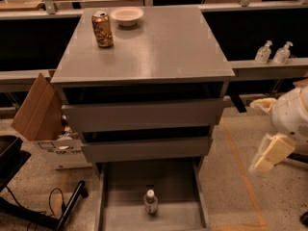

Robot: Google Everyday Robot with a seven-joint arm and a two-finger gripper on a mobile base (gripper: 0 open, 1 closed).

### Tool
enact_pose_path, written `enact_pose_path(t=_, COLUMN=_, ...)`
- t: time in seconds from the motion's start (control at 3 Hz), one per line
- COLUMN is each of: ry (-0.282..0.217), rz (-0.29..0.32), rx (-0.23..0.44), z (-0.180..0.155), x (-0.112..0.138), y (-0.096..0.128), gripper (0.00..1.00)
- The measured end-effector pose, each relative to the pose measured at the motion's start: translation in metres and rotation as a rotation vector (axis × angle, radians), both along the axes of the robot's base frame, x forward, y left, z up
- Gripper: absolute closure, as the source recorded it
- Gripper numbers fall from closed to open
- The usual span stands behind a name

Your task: Pick blue plastic bottle from bottom drawer and place on counter

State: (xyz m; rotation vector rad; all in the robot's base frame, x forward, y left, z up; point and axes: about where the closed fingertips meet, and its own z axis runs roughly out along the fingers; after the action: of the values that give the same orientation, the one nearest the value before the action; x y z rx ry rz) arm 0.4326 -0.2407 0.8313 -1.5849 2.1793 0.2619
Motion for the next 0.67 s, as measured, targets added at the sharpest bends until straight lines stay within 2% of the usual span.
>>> enact_pose_path(t=0.33, ry=-0.071, rz=-0.013, rx=0.273, z=-0.073, x=0.012, y=0.010, gripper=0.00)
enact_pose_path(t=0.67, ry=-0.206, rz=0.003, rx=0.425, z=-0.103, x=0.047, y=0.018, gripper=0.00)
